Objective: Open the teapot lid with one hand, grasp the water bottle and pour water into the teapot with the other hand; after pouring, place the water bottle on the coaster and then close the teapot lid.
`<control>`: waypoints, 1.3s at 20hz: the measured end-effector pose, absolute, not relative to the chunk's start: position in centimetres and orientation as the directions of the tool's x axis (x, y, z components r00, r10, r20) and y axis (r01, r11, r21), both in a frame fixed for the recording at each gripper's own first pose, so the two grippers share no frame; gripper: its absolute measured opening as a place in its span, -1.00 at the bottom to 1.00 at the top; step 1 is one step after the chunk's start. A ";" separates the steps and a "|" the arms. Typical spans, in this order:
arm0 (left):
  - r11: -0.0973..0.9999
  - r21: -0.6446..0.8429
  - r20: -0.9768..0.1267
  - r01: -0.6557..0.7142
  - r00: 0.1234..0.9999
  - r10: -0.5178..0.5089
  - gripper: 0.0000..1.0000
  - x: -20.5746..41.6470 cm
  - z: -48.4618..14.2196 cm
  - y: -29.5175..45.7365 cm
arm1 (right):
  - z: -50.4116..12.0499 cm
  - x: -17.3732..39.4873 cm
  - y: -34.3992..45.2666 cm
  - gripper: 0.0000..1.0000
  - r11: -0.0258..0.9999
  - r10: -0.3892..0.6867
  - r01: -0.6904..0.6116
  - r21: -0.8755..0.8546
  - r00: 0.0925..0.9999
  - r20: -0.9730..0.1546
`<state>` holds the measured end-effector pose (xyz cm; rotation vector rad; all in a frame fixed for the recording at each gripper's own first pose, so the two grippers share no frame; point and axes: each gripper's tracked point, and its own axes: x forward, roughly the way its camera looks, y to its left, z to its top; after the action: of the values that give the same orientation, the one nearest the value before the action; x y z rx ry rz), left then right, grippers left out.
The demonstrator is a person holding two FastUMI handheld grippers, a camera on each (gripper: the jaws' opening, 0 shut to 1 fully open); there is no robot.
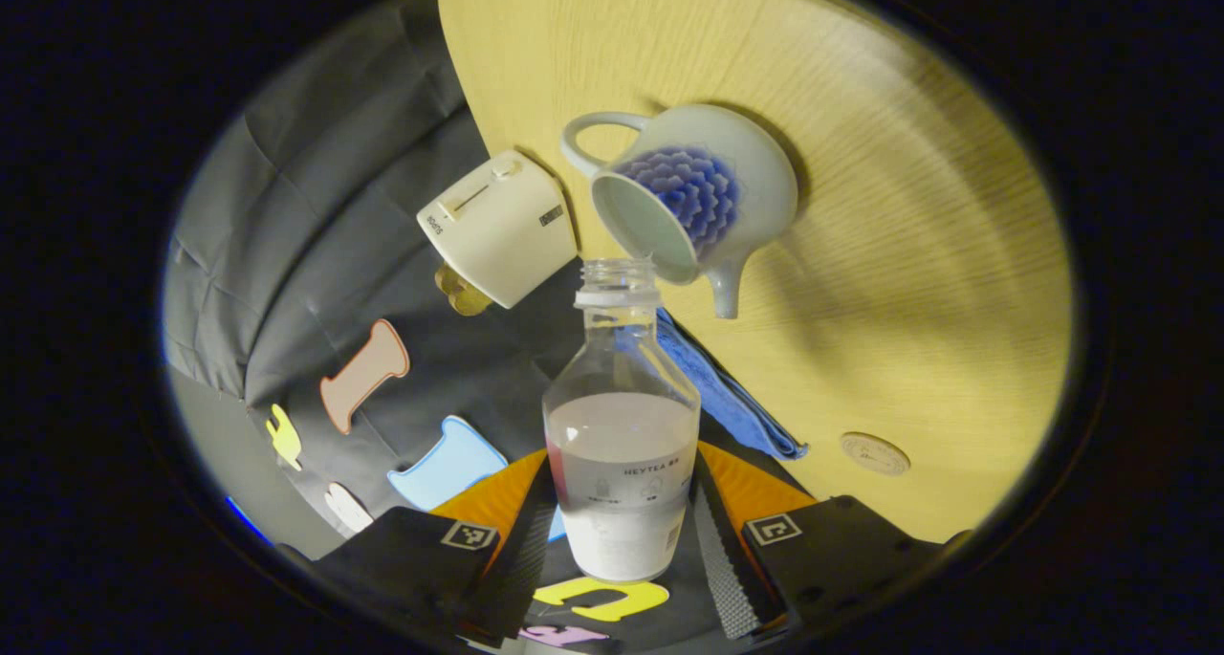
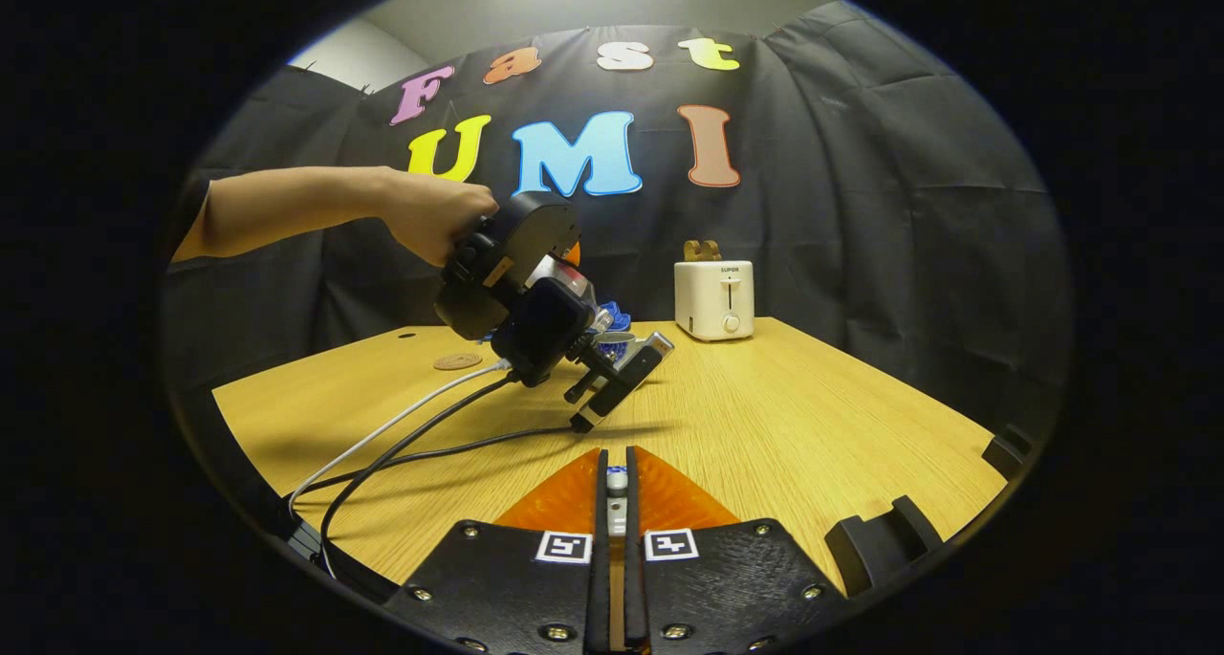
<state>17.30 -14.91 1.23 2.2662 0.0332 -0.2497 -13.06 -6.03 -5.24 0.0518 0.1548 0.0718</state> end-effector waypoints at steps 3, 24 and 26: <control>-0.654 0.749 -0.193 0.106 0.979 -0.063 0.73 17.2 1.3 -15.1 | -5.1 -13.1 -6.3 -0.88 0.996 0.071 -0.063 0.057 0.986 -0.148; -0.205 0.952 -0.264 0.225 0.947 -0.185 0.73 17.5 -1.5 -13.0 | -4.3 -12.0 -6.2 -0.88 0.997 0.057 -0.050 0.056 0.990 -0.132; -0.109 0.961 -0.272 0.255 0.943 -0.191 0.73 16.9 -2.0 -12.2 | -3.6 -11.8 -6.0 -0.88 0.998 0.057 -0.052 0.044 0.991 -0.117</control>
<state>16.93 -12.20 -2.05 1.6380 0.0499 -0.3766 -11.83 -5.97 -3.64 0.0410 0.1186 0.0545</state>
